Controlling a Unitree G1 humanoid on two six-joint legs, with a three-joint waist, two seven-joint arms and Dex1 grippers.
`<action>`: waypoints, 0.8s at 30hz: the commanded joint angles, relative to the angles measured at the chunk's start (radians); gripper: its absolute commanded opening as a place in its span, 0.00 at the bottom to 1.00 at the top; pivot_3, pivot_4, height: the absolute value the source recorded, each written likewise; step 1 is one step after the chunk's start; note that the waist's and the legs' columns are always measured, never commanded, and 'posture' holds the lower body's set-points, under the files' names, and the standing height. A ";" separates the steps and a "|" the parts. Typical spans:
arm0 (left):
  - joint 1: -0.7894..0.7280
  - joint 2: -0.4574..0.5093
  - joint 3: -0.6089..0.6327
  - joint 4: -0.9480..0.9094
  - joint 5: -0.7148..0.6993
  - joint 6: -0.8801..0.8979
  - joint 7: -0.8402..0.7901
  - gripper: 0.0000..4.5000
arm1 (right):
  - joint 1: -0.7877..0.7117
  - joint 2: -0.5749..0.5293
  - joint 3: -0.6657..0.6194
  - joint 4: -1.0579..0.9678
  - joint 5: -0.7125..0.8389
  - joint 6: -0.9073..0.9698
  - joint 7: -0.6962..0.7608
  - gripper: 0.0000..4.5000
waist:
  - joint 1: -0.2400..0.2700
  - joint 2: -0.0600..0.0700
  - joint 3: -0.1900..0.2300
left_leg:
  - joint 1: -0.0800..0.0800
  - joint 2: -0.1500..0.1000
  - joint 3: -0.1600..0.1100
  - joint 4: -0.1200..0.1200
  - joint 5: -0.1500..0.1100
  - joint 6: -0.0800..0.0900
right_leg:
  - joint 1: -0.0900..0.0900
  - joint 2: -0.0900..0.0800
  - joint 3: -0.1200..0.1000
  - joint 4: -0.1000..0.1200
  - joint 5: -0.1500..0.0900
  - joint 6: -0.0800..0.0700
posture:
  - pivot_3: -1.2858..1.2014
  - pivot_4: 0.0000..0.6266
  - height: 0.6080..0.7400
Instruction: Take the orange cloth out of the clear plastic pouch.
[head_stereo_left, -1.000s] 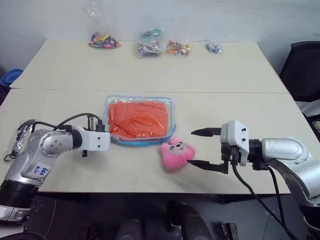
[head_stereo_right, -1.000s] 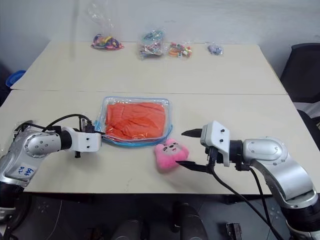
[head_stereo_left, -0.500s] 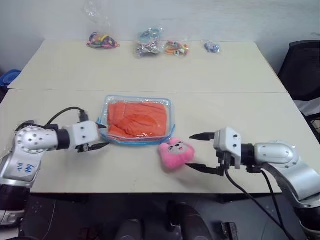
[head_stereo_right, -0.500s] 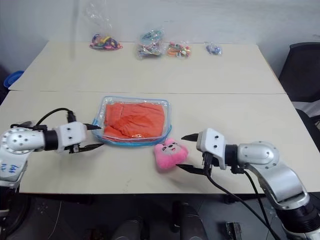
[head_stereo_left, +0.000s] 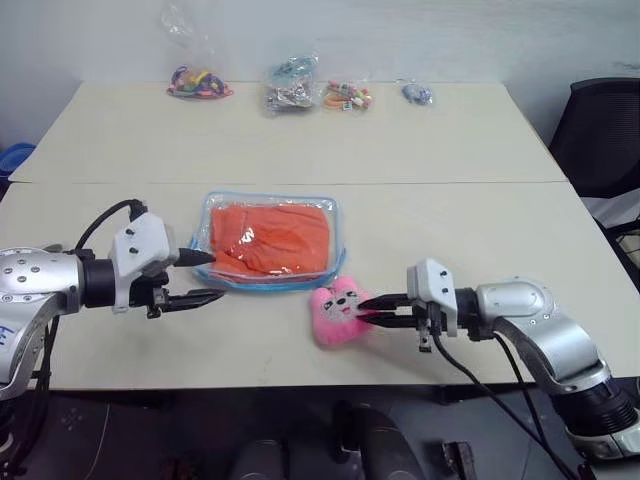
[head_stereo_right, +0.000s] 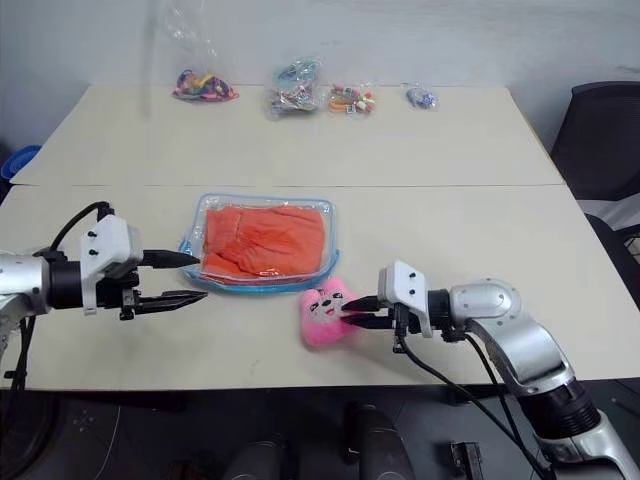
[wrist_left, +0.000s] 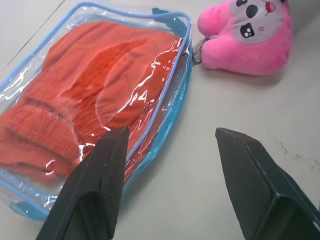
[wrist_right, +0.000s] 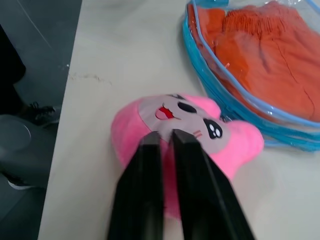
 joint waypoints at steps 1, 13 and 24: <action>-0.013 -0.003 -0.003 -0.035 0.001 -0.005 0.020 0.65 | -0.026 0.018 0.001 -0.030 -0.008 0.002 -0.020 0.01 | 0.001 0.000 0.000 | 0.000 0.000 0.000 0.000 0.000 0.000 | 0.000 0.000 0.000 0.000 0.000 0.000 | 0.52 0.24 1.00; -0.030 -0.001 -0.046 -0.019 0.028 -0.034 0.034 0.65 | 0.019 -0.005 -0.072 -0.063 -0.009 0.027 -0.065 0.24 | 0.002 0.000 0.000 | 0.000 0.000 0.000 0.000 0.000 0.000 | 0.000 0.000 0.000 0.000 0.000 0.000 | 0.52 0.24 1.00; -0.112 -0.028 -0.107 -0.004 0.039 -0.046 0.040 0.65 | 0.046 0.035 0.015 0.066 -0.093 -0.022 -0.068 0.20 | 0.000 0.000 0.000 | 0.000 0.000 0.000 0.000 0.000 0.000 | 0.000 0.000 0.001 0.000 0.000 0.000 | 0.52 0.24 1.00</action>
